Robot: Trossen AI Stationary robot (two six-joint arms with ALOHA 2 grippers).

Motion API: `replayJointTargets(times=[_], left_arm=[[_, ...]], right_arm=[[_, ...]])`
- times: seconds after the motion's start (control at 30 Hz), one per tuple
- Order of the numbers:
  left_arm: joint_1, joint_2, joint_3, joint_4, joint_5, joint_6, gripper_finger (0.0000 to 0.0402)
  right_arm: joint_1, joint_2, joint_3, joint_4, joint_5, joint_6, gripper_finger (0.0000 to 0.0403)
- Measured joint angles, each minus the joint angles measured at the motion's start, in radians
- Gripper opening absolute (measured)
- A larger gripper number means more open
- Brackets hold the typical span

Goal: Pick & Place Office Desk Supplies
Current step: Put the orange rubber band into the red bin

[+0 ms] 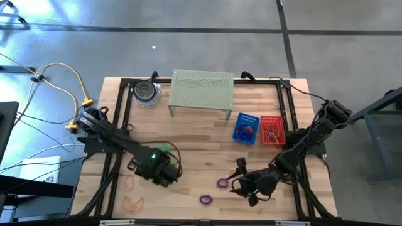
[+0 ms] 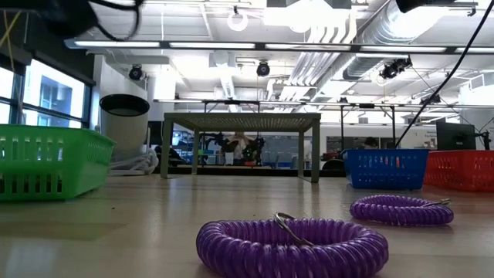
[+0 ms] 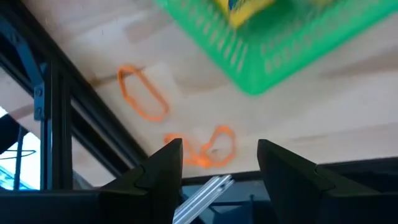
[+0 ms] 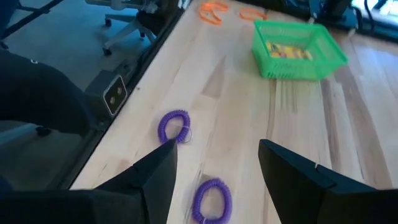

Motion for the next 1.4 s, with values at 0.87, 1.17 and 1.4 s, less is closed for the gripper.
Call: replayJointTargets(times=[0.87, 1.17, 1.4], left_arm=[[-0.466, -0.011, 0.004, 0.104, -0.383, -0.400, 0.0197], [-0.470, -0.005, -0.080, 0.107, -0.326, -0.392, 0.0197], [-0.439, -0.005, -0.175, 0.185, -0.196, -0.245, 0.0197]], right_arm=[[-0.040, 0.000, 0.000, 0.063, -0.002, 0.080, 0.0215], [-0.038, 0.000, 0.000, 0.062, -0.008, 0.146, 0.0215], [-0.033, 0.000, 0.000, 0.065, -0.008, 0.165, 0.0215]])
